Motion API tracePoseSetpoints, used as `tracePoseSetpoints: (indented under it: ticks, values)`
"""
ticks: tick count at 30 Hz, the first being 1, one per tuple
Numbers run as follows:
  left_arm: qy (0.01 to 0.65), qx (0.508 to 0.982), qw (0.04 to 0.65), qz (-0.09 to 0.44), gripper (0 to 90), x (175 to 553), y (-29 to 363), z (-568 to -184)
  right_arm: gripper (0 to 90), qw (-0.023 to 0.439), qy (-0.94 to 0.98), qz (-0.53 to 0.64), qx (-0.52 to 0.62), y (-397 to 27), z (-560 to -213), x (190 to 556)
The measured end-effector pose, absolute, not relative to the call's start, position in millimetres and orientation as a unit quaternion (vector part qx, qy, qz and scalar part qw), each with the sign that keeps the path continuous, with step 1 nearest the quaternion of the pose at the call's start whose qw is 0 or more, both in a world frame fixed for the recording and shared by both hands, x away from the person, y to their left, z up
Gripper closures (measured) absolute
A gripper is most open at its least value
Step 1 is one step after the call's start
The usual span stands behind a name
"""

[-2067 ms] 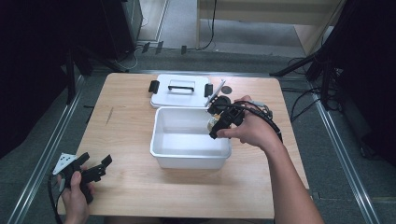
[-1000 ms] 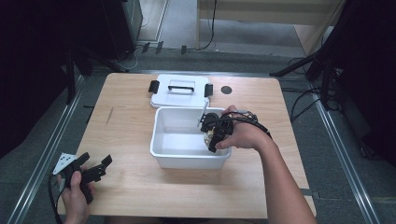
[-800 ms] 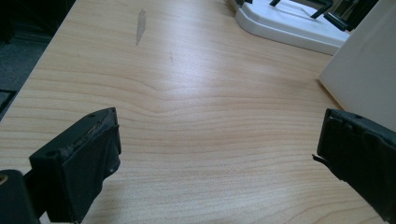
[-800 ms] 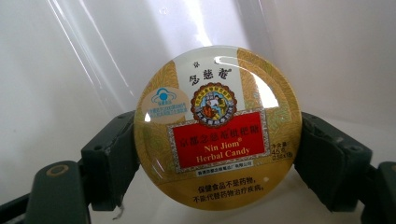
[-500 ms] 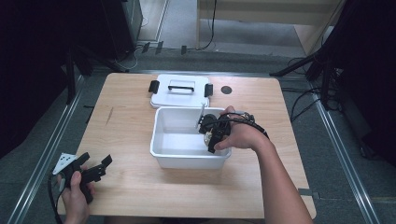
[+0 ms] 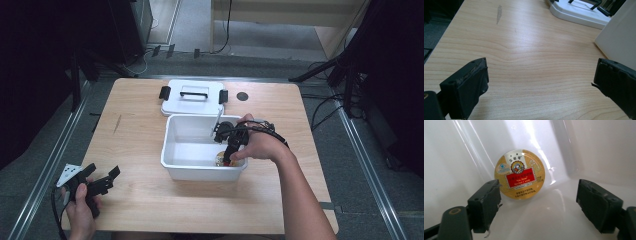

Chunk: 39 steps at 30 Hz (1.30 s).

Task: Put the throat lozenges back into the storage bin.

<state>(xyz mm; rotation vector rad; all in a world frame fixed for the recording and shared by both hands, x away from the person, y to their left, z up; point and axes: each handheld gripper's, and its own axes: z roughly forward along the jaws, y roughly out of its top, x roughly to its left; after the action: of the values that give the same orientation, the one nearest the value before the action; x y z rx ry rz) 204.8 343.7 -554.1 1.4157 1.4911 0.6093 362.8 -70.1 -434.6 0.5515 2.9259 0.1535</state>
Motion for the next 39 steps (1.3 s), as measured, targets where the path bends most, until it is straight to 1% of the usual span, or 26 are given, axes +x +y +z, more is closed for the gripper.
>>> tracePoseSetpoints:
  ticks: [1, 2, 3, 4, 5, 8, 9, 11, 12, 20, 29, 36, 39]
  values:
    - [0.611, 0.58, 0.478, 0.249, 0.3, 204.8, 343.7, -554.1, 24.5, 0.08, 0.978, 0.053, 0.187, -70.4, -433.4, 362.3]
    - [0.611, 0.58, 0.478, 0.249, 0.3, 204.8, 343.7, -554.1, 30.2, 0.079, 0.977, 0.059, 0.187, -71.0, -430.9, 361.7]
    - [0.611, 0.58, 0.478, 0.249, 0.3, 204.8, 343.7, -554.1, 30.2, 0.079, 0.977, 0.059, 0.187, -71.0, -430.9, 361.7]
    - [0.611, 0.58, 0.478, 0.25, 0.3, 204.8, 343.7, -554.2, 33.2, 0.078, 0.977, 0.063, 0.189, -71.2, -428.9, 361.4]
    - [0.61, 0.58, 0.478, 0.25, 0.3, 204.9, 343.6, -554.2, 40.3, 0.071, 0.974, 0.08, 0.198, -72.0, -423.3, 362.0]
    - [0.61, 0.58, 0.478, 0.25, 0.3, 204.9, 343.6, -554.2, 50.5, 0.065, 0.97, 0.103, 0.211, -73.7, -414.4, 362.3]
    - [0.61, 0.58, 0.478, 0.25, 0.3, 204.8, 343.6, -554.2, 50.5, 0.065, 0.97, 0.103, 0.211, -73.7, -414.4, 362.3]
    - [0.61, 0.58, 0.478, 0.249, 0.3, 204.8, 343.7, -554.1, 55.1, 0.062, 0.967, 0.115, 0.217, -74.8, -407.3, 361.2]
    - [0.611, 0.58, 0.478, 0.249, 0.3, 204.9, 343.6, -554.2, 55.9, 0.065, 0.967, 0.116, 0.217, -74.9, -403.6, 359.8]
    - [0.61, 0.581, 0.477, 0.25, 0.3, 204.9, 343.5, -554.1, 52.8, 0.066, 0.963, 0.129, 0.226, -80.7, -385.9, 350.3]
    - [0.61, 0.58, 0.478, 0.251, 0.3, 205.0, 343.3, -554.2, 49.7, 0.082, 0.951, 0.151, 0.258, -113.2, -365.7, 345.1]
    - [0.61, 0.581, 0.477, 0.252, 0.3, 204.9, 343.1, -554.1, 42.0, 0.092, 0.941, 0.145, 0.292, -142.2, -367.4, 342.5]
    - [0.61, 0.581, 0.476, 0.252, 0.3, 204.7, 343.2, -554.0, 40.2, 0.088, 0.936, 0.15, 0.305, -148.4, -369.7, 341.9]
